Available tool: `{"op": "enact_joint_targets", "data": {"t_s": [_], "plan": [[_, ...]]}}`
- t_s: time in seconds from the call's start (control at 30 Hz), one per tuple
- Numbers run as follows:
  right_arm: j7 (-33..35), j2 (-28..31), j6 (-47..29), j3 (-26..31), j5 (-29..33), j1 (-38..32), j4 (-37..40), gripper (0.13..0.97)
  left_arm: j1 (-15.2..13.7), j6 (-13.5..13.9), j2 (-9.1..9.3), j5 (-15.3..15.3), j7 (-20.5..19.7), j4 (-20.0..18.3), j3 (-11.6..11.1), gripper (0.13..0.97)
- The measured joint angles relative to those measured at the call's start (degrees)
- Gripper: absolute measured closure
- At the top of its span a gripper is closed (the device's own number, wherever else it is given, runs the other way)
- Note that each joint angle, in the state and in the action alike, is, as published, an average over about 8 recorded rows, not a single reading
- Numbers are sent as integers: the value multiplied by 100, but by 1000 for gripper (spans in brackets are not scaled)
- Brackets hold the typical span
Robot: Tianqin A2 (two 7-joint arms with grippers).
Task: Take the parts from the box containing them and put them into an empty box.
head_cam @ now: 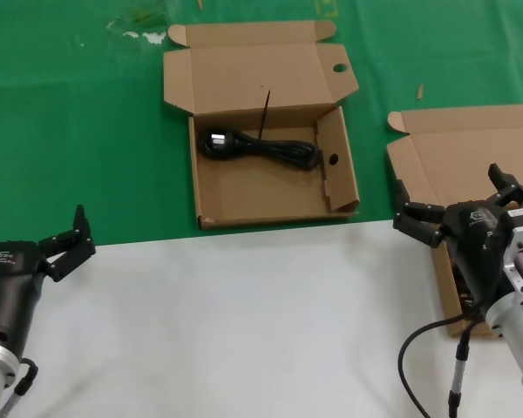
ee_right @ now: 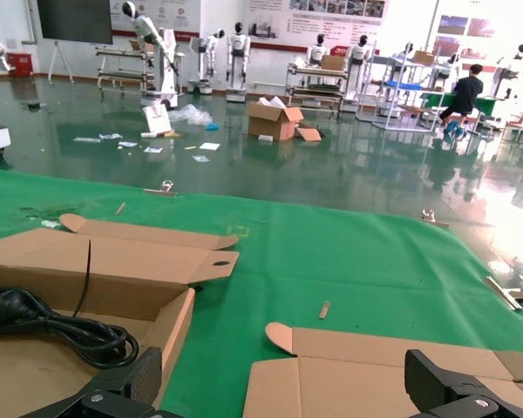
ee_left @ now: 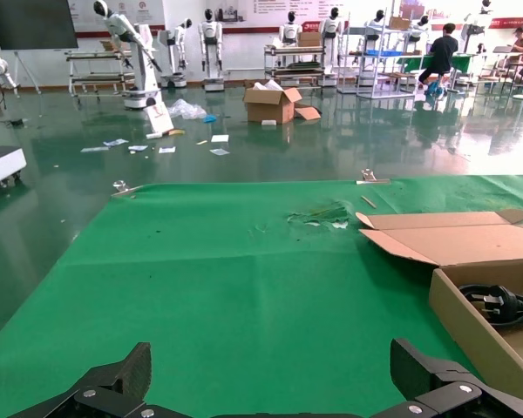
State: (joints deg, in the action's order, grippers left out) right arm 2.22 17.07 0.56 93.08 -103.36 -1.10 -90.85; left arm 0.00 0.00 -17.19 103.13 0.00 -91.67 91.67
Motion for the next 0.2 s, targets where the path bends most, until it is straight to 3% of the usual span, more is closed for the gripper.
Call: {"op": "enact_joint_targets", "data": {"t_s": [0.2], "plan": [[0, 0, 0, 0, 0, 0, 0, 129, 0, 0, 0, 0, 0, 0, 0, 132]]}}
